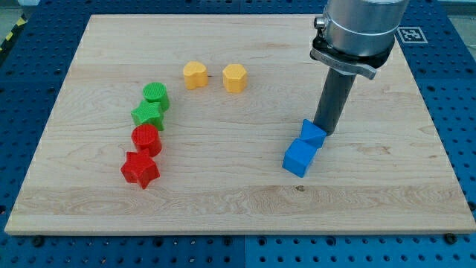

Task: Slide the blue triangle top of the blue cube

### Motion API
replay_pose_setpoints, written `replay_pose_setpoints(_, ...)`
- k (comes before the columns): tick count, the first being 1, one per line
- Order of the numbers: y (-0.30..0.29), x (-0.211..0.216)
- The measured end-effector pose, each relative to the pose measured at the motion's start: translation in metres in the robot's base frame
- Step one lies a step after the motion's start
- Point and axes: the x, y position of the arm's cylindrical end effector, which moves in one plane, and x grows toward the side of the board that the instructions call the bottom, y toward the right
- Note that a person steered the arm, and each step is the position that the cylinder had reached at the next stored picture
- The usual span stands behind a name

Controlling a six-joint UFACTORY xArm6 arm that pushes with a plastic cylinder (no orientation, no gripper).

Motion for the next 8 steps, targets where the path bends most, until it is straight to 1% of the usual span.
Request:
replay_pose_setpoints(3, -0.009, -0.001)
replay_pose_setpoints(4, -0.004, -0.02)
replay_pose_setpoints(5, 0.025, -0.017)
replay_pose_setpoints(6, 0.033, 0.006)
replay_pose_setpoints(7, 0.03, 0.018)
replay_pose_setpoints(8, 0.014, 0.018)
